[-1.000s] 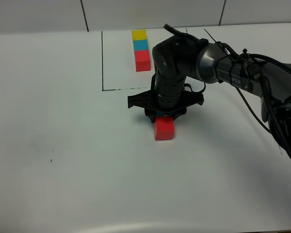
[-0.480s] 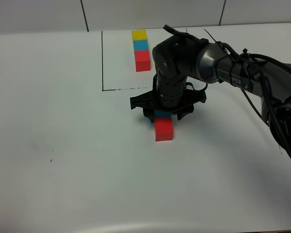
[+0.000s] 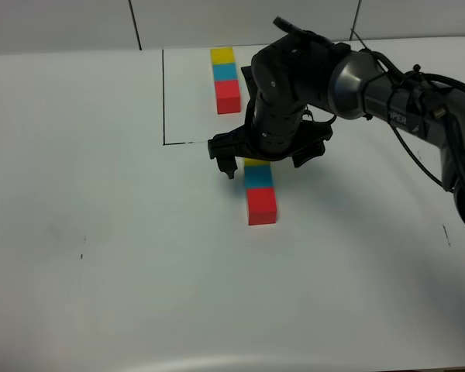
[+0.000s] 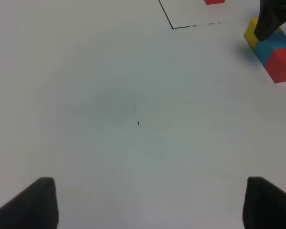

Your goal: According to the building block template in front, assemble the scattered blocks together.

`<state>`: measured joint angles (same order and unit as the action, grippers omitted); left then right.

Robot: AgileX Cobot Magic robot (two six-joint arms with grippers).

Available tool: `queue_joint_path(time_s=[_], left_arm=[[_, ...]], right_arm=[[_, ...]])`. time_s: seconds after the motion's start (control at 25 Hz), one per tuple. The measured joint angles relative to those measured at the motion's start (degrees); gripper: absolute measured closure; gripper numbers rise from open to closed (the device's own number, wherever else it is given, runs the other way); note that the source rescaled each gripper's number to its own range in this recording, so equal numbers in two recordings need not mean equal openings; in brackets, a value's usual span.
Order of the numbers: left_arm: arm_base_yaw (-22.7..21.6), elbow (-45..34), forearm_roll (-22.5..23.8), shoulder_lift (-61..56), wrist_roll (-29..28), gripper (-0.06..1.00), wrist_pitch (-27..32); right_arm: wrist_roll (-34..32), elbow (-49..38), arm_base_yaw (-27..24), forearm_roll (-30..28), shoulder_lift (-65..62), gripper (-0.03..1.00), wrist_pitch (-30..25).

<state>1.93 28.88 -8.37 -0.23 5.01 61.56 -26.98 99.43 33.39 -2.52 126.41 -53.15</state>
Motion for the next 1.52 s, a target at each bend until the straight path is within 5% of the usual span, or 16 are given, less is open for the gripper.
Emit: queue_joint_path(time_s=[0.4,0.84,1.52], left_arm=[[0.0,0.0,0.0,0.0,0.0,0.28,0.0],[0.0,0.0,0.0,0.0,0.0,0.28,0.0],[0.0,0.0,0.0,0.0,0.0,0.28,0.0]], right_arm=[[12.3,0.0,-7.68,9.14,-3.14,0.08,-0.71],[20.19,-1.31,-15.69,4.54,-10.62,0.08,-6.27],[20.61,-38.93,-19.59,2.52,-53.52,0.09,8.08]])
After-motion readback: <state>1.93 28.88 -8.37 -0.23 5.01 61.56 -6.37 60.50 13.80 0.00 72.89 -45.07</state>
